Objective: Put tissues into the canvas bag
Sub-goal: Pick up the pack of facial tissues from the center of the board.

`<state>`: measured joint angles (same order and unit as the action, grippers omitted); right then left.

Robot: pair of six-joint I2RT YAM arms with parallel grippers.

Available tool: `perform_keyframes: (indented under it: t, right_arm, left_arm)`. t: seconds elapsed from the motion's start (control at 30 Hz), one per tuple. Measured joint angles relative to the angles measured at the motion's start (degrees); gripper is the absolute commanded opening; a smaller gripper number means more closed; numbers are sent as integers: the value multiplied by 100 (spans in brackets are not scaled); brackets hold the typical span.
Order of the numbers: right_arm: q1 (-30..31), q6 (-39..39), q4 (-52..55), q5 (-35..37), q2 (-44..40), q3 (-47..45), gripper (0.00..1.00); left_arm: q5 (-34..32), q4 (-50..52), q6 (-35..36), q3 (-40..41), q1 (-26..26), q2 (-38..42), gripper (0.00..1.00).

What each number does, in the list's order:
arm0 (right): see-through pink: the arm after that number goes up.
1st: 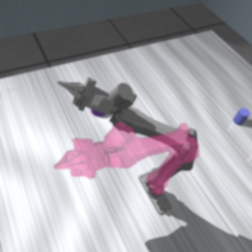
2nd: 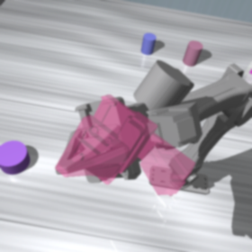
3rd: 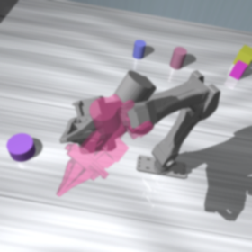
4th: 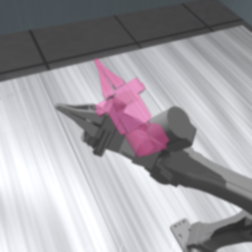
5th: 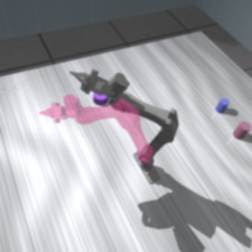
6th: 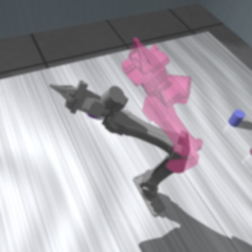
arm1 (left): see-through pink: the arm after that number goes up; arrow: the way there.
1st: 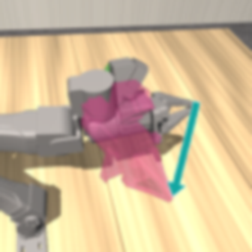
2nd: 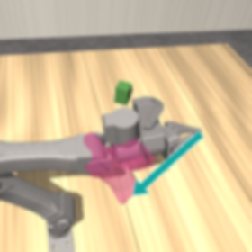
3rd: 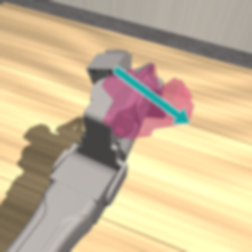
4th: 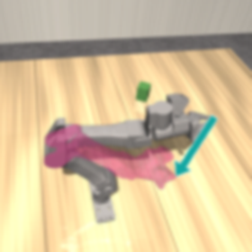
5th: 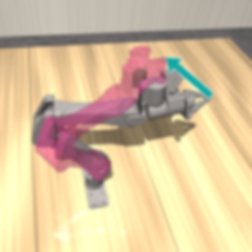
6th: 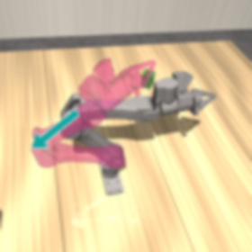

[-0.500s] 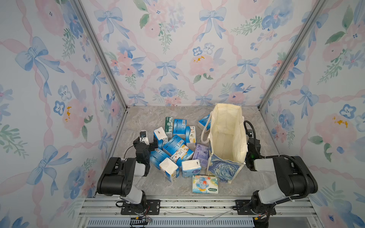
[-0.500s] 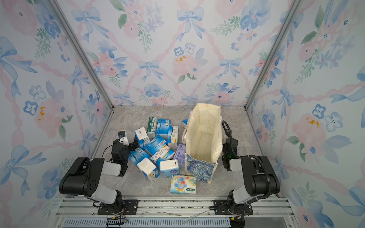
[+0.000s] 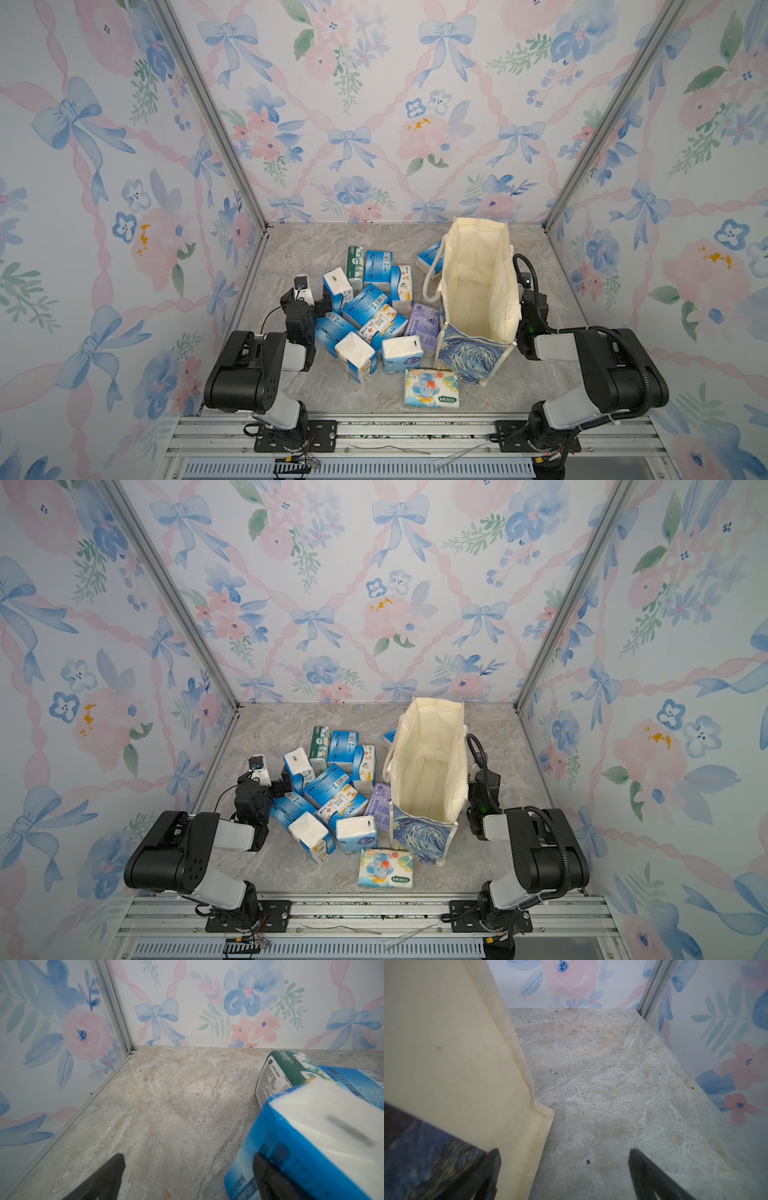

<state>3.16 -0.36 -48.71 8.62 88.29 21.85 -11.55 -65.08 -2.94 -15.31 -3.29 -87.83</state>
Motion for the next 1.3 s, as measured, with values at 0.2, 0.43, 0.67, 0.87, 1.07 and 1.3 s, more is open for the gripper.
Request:
perform_keyframes:
  t: [0.2, 0.43, 0.67, 0.87, 1.07, 1.3]
  right_arm:
    - [0, 0, 0, -2, 0, 0, 97]
    - [0, 0, 0, -2, 0, 0, 97]
    - [0, 0, 0, -2, 0, 0, 97]
    - [-2, 0, 0, -2, 0, 0, 96]
    - [-7, 0, 0, -4, 0, 0, 97]
    - [-7, 0, 0, -13, 0, 0, 97]
  left_arm:
    - [2, 0, 0, 0, 0, 0, 98]
    - [2, 0, 2, 0, 0, 0, 98]
    - [2, 0, 0, 0, 0, 0, 98]
    - [4, 2, 26, 0, 0, 0, 87]
    - [-317, 1189, -50, -361, -2, 551, 81]
    - [-789, 3327, -332, -1523, -282, 2109, 79]
